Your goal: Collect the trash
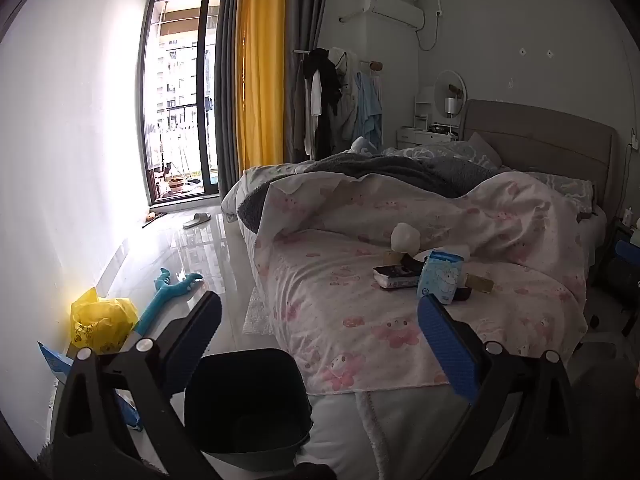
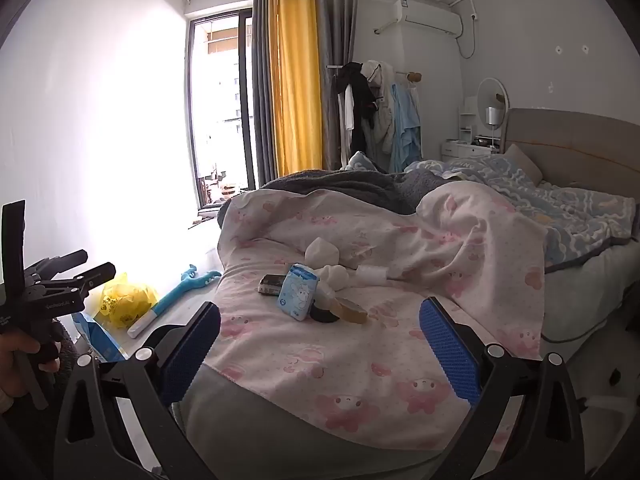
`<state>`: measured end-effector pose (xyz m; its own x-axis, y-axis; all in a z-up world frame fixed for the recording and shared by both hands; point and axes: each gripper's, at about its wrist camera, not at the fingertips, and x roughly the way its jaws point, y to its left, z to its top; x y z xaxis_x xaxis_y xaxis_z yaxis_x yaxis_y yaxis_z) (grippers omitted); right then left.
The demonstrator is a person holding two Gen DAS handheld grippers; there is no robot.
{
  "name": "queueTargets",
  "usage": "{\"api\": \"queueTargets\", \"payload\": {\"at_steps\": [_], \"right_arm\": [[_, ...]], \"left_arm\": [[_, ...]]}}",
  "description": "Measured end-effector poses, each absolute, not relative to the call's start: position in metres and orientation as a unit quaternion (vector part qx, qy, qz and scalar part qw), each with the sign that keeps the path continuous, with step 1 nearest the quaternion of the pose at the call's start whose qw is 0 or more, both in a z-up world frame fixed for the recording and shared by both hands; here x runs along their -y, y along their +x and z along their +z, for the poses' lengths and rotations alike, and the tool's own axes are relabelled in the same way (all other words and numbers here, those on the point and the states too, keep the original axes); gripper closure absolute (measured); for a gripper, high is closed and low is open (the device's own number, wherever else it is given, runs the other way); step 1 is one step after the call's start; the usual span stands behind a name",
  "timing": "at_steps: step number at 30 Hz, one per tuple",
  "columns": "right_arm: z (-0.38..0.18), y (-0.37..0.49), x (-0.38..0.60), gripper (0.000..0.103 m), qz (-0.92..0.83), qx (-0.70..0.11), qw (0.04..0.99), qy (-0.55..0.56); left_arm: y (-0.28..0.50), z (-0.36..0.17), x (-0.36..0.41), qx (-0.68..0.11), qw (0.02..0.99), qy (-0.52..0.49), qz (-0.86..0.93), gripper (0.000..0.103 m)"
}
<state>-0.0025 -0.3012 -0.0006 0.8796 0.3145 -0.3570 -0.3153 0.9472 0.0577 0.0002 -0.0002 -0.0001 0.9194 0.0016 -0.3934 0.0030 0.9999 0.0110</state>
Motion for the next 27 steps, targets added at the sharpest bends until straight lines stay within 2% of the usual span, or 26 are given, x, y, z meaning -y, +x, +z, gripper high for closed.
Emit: {"api": "queueTargets", "payload": {"at_steps": [27], "right_arm": [[0.0,-0.003,0.301,0.003,0.163,-0.184,0.969,0.001]], "left_arm": [[-0.001,-0.007,0.004,-0.205,0.979,0.008,-0.003,0.003]]}}
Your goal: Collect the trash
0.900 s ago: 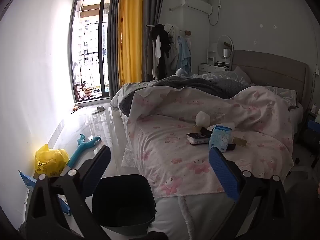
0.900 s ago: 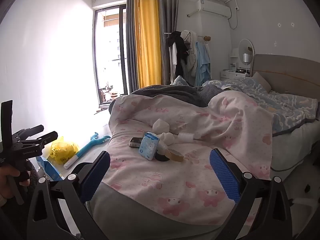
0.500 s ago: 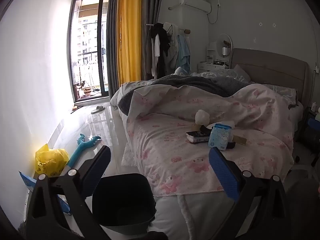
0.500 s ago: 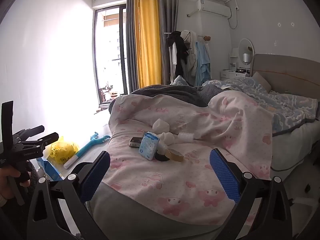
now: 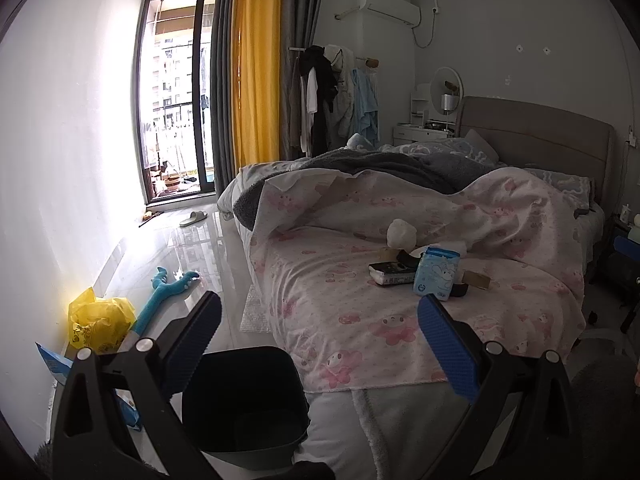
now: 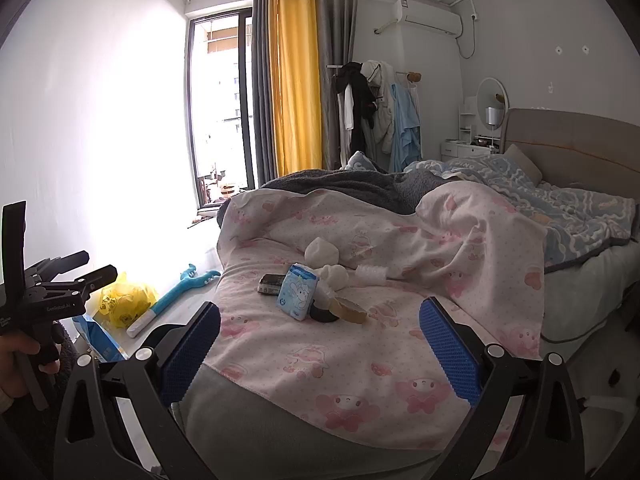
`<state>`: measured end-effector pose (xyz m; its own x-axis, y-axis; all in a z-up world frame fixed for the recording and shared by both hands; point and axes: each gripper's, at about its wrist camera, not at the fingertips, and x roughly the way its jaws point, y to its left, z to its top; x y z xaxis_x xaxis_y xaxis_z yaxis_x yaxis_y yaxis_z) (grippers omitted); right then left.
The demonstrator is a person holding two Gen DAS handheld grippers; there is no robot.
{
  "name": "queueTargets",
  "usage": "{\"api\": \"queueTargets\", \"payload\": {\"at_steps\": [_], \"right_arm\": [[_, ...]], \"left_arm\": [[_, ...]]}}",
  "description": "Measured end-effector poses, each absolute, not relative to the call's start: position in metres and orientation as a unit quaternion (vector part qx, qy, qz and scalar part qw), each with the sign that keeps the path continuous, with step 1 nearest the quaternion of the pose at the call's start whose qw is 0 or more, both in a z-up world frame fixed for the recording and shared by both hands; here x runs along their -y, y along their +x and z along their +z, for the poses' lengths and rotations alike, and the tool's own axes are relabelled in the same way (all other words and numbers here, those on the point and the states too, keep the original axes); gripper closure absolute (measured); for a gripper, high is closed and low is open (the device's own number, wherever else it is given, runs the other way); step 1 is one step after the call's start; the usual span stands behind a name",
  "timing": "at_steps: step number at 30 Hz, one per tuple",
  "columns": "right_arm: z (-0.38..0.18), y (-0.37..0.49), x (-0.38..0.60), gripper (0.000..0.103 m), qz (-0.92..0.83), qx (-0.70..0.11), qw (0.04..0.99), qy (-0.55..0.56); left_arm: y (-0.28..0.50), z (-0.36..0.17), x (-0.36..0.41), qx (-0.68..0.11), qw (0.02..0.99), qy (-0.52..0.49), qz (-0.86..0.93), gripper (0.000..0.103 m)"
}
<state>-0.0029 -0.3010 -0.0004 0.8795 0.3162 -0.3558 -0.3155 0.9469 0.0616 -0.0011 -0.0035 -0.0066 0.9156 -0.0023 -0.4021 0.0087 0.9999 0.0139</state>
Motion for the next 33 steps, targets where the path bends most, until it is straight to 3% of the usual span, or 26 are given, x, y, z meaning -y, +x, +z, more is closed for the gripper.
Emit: {"api": "queueTargets", "payload": {"at_steps": [33], "right_arm": [[-0.001,-0.0032,0.3002,0.003,0.163,-0.184,0.969,-0.002]], "left_arm": [[-0.0004,-0.0074,0.0056,-0.207,0.978,0.01,-0.005,0.003]]}}
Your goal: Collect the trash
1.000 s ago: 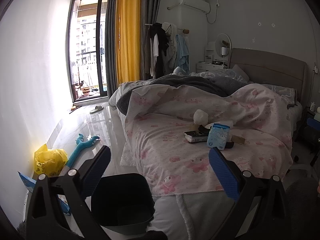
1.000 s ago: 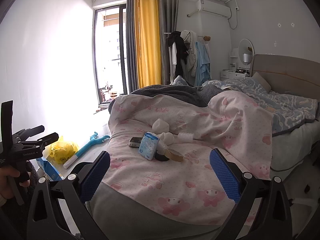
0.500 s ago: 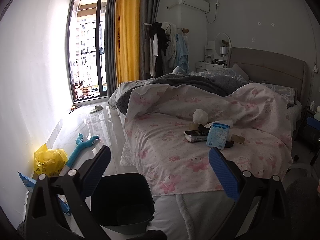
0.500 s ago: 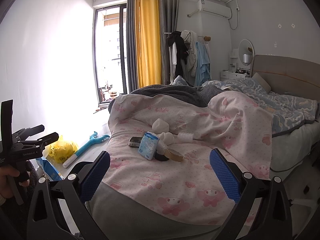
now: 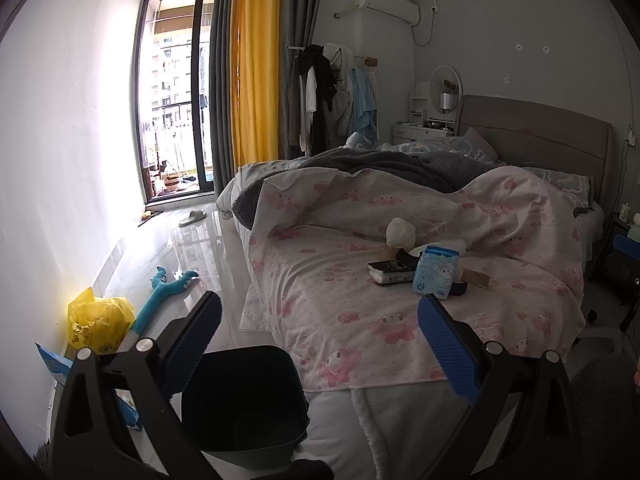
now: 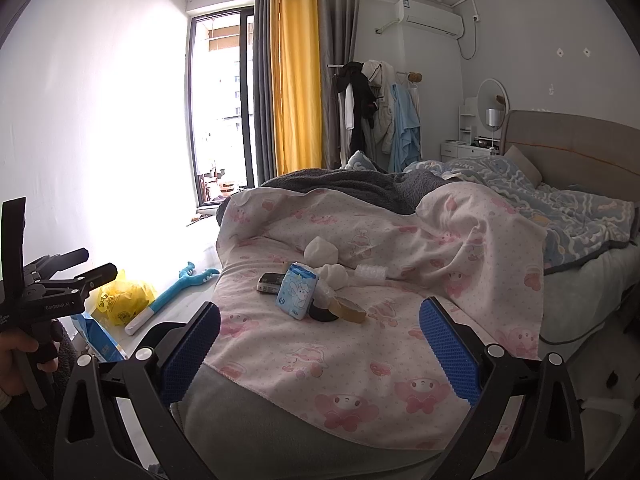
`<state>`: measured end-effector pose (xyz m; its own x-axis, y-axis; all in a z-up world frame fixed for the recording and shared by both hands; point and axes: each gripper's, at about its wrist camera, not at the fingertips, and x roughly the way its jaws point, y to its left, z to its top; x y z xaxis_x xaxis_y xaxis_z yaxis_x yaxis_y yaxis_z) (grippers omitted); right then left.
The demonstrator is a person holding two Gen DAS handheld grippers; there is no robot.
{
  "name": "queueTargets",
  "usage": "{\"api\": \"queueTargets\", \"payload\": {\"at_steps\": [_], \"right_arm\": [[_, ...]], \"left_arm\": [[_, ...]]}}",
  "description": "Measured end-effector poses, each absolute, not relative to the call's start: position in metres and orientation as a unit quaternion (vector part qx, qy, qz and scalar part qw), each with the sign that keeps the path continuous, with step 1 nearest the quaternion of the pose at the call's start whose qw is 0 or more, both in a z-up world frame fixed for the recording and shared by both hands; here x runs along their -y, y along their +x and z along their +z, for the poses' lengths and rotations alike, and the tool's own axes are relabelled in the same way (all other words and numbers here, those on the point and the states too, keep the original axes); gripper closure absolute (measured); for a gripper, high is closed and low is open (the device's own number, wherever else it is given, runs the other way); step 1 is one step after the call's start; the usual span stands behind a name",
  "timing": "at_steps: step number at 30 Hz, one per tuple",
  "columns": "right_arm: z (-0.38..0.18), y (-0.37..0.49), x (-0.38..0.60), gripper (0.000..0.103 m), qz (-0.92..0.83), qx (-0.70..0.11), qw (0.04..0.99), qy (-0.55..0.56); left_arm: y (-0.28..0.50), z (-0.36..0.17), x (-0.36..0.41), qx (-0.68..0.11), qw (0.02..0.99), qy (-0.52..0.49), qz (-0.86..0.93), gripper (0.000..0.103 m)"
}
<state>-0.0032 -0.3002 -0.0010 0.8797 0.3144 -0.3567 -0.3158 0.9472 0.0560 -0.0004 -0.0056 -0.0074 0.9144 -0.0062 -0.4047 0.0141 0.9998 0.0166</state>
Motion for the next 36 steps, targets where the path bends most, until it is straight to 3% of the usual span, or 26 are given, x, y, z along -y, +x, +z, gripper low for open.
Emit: {"api": "queueTargets", "payload": {"at_steps": [36], "right_arm": [[-0.0014,-0.0032,0.2999,0.003,0.162,-0.184,0.969,-0.004]], "left_arm": [[-0.0008,-0.01,0.006,-0.208,0.978,0.011,-0.006,0.003]]}}
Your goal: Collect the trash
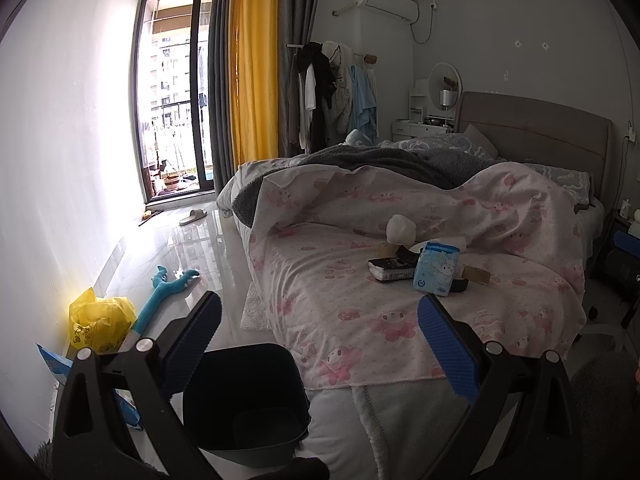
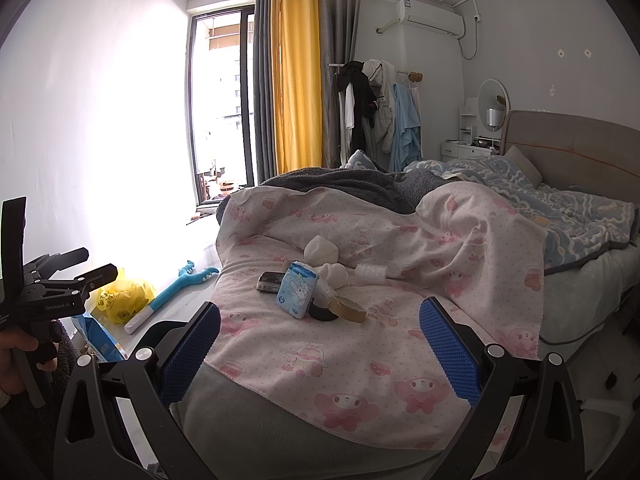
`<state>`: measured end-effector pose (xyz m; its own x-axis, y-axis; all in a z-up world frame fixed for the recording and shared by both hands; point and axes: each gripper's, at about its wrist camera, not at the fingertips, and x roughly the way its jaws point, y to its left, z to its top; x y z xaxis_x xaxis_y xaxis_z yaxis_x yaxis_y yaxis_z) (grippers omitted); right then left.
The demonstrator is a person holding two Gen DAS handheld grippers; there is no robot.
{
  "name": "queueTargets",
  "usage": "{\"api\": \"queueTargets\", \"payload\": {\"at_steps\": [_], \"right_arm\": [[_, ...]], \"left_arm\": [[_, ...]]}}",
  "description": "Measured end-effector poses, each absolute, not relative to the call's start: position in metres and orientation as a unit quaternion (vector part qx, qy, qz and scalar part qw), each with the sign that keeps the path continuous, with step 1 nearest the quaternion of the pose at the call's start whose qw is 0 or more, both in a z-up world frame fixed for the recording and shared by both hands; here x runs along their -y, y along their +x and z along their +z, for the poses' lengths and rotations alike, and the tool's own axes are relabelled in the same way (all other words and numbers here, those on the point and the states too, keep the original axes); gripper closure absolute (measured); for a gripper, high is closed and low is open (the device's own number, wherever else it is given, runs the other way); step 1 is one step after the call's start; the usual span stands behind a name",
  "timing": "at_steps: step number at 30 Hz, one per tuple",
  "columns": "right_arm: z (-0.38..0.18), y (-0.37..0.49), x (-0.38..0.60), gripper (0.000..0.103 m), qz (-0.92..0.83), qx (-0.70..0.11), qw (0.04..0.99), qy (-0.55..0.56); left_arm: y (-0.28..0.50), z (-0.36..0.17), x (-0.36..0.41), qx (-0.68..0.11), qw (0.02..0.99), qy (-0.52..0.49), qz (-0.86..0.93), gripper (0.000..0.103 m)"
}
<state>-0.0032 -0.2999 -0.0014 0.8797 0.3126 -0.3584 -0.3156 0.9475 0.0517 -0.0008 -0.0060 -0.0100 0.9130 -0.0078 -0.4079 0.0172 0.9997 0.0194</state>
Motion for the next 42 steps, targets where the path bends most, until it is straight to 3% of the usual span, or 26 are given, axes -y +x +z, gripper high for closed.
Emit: {"api": "queueTargets", "payload": {"at_steps": [25,42], "right_arm": [[0.003,-0.002,0.308,0.003,0.146,-0.187,0.972,0.007],[-0.019,0.063,0.294,0.003,0.144,-0.254,0.955,0.048]], "left_arm": [[-0.003,0.011,0.005,-0.213,0.977,0.004,-0.026,0.003],[0.027,0.005,0.011,-0.248,0.967,0.027,-0.048,0.005]]}}
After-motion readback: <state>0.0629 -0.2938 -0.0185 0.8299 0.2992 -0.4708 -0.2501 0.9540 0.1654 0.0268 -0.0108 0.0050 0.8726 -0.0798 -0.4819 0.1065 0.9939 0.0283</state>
